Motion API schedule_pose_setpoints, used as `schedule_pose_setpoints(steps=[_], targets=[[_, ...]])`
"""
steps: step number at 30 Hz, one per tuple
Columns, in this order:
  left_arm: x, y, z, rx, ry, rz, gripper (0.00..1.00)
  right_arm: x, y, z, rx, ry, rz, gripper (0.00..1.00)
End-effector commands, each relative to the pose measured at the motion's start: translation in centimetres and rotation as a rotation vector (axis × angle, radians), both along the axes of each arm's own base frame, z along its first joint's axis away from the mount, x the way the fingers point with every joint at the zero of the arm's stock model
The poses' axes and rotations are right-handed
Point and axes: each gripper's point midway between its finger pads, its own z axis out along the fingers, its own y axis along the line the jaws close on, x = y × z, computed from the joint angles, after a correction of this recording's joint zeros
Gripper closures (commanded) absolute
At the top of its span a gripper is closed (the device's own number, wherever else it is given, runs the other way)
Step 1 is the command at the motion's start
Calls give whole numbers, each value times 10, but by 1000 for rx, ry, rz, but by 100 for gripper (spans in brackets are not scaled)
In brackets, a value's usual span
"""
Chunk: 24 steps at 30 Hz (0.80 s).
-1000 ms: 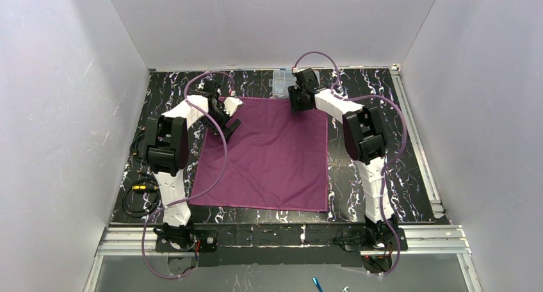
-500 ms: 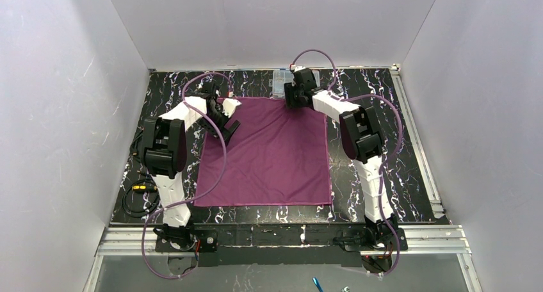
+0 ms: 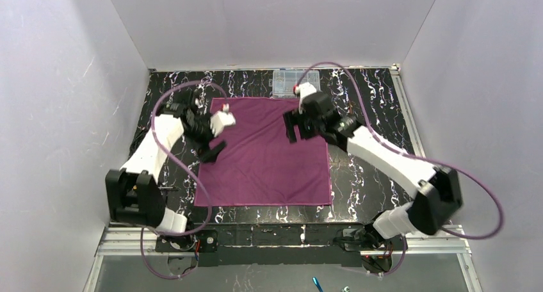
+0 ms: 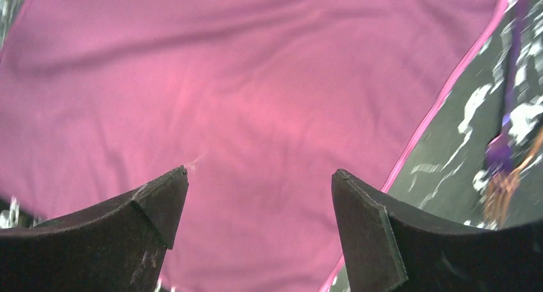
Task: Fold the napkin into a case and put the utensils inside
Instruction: Pick up the flattened napkin from the center of the board.
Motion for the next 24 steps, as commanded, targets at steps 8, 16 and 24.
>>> schedule_pose_setpoints(steps=[8, 16, 24], targets=[[-175, 37, -85, 140, 163, -566, 10, -161, -54, -81, -108, 321, 50, 10], [-178, 56, -120, 259, 126, -697, 15, -175, -48, -79, -140, 241, 232, 11], [-159, 54, -137, 286, 87, -667, 33, -168, -31, -73, -95, 181, 293, 1]])
